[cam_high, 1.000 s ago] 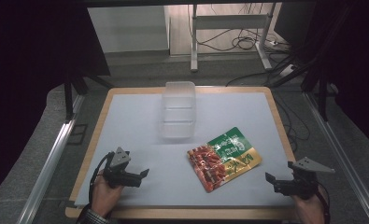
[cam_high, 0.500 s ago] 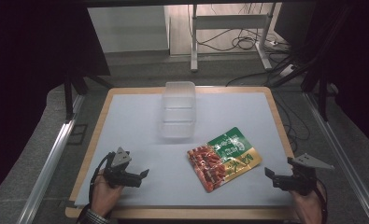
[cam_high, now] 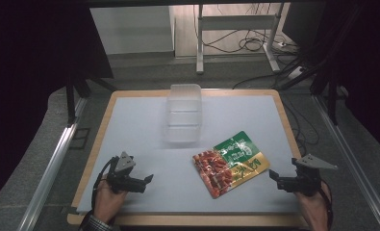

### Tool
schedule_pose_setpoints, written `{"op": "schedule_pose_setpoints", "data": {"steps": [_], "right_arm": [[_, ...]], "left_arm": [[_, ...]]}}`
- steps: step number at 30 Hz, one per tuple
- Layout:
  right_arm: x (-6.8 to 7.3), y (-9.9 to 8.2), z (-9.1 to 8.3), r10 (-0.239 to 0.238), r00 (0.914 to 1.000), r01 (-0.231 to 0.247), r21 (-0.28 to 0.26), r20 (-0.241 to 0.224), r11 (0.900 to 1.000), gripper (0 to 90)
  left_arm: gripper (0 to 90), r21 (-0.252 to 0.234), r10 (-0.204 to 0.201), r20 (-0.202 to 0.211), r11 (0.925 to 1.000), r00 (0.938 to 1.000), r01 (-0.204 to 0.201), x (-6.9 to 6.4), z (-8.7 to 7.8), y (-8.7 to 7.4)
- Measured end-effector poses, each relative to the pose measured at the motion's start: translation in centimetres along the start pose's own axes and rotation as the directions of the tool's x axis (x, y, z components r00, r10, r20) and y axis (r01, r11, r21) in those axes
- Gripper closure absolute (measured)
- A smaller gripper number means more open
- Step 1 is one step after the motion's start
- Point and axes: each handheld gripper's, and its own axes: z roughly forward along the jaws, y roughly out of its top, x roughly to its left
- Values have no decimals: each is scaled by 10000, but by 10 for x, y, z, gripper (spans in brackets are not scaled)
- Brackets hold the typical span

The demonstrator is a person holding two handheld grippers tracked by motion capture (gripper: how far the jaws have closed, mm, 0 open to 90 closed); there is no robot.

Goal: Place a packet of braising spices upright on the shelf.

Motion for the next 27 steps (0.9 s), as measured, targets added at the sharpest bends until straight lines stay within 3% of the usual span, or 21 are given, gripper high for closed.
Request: {"op": "schedule_pose_setpoints", "data": {"steps": [10,16,22,27], "right_arm": [[1,5,11,-16,9999,17,39,-111,10000,0],[2,8,17,-85,9999,86,92,-80,9999,0],[5,13,32,-307,9992,311,194,-253,9993,0],[9,19,42,-436,9984,446,268,-357,9986,0]], "left_arm": [[0,-54,12,26,10000,10000,-12,1,1,0],[0,-247,-195,92,9995,9998,197,3,1,0],[0,-120,12,62,9999,10000,-11,0,3,0],[0,-135,-65,91,9999,9999,66,1,4,0]]}}
